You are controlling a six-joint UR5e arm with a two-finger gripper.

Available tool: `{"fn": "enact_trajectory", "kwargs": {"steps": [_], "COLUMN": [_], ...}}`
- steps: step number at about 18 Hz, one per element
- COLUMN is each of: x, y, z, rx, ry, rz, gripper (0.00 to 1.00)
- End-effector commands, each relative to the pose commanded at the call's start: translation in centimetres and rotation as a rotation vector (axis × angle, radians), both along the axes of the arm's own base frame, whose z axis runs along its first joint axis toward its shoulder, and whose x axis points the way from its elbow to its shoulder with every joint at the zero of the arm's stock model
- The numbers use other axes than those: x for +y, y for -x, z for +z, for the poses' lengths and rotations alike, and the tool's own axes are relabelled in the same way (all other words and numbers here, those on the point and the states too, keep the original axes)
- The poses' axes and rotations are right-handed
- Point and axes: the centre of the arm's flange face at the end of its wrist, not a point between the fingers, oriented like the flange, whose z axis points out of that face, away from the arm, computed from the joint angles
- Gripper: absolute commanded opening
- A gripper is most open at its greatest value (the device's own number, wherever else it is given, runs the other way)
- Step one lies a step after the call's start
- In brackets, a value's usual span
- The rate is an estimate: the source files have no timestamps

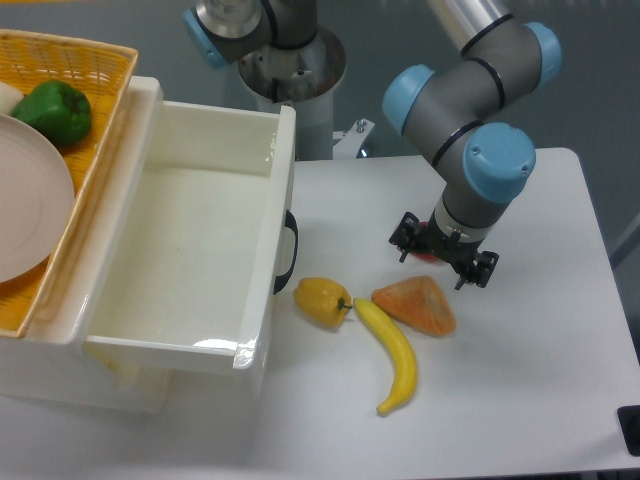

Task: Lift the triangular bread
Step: 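Move the open gripper over the orange triangular bread slice, then lower the gripper onto the bread slice and close on it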

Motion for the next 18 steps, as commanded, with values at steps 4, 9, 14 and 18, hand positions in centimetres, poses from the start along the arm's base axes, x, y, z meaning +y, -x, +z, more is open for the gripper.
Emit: {"fn": "enact_trajectory", "kwargs": {"steps": [4, 9, 14, 18], "x": [0.0, 0.2, 0.6, 0.9], "y": [0.3, 1.0, 0.9, 0.5], "z": [-1.3, -3.6, -5.8, -7.3], "rx": [0.010, 0.014, -0.004, -0.027], "ry": [0.039, 0.056, 0.066, 0.078], "rz": [-0.010, -0.012, -0.014, -0.021], "gripper": [1.00, 1.00, 1.00, 1.00]}}
